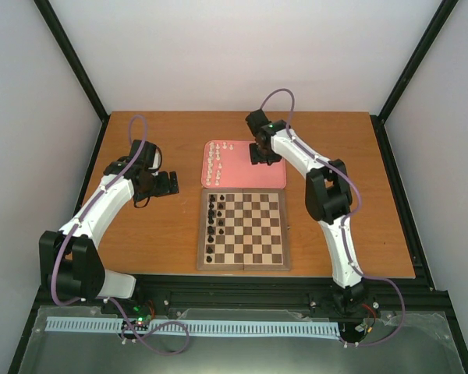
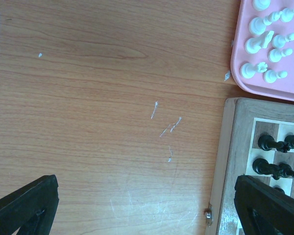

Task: Set up the chess pieces on the board
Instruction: Pick up the chess piece from the storage box.

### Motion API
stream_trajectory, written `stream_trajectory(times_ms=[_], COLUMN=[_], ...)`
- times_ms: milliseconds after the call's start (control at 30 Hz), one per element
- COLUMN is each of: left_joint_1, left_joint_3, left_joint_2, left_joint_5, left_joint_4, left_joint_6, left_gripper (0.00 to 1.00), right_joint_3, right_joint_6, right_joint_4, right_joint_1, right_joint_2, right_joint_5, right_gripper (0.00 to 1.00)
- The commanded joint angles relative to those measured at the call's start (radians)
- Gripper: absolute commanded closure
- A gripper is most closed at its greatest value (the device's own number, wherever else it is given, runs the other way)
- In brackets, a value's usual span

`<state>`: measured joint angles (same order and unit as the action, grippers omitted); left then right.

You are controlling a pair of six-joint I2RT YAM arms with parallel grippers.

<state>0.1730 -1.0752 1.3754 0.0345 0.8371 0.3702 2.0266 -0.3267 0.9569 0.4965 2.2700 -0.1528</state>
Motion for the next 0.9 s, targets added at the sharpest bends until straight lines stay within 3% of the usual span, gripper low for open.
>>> stream_trajectory(times_ms=[0,533,867], left_joint_1=[-0.003,-0.003,-0.003], left_joint_3=[-0.026,-0.048,-0.07], left_joint_2=[0.002,0.09,0.121], left_joint_5=[-0.003,0.004,-0.004], left_joint_4=[0.003,-0.019,-0.02], left_joint_6=[0.005,0.023,0.028], left_gripper=[0.0,0.0,0.0], right_joint_3=[0.109,0.192,0.193], right_joint_6=[0.043,0.056,0.078], right_joint_4=[-0.022,-0.044,-0.037], right_joint_1=[-0.026,-0.096,-0.111], right_joint_2=[0.095,0.214,0.235], right_joint_5=[-0.051,-0.047,-0.003], right_gripper=[0.49,0.53,0.64])
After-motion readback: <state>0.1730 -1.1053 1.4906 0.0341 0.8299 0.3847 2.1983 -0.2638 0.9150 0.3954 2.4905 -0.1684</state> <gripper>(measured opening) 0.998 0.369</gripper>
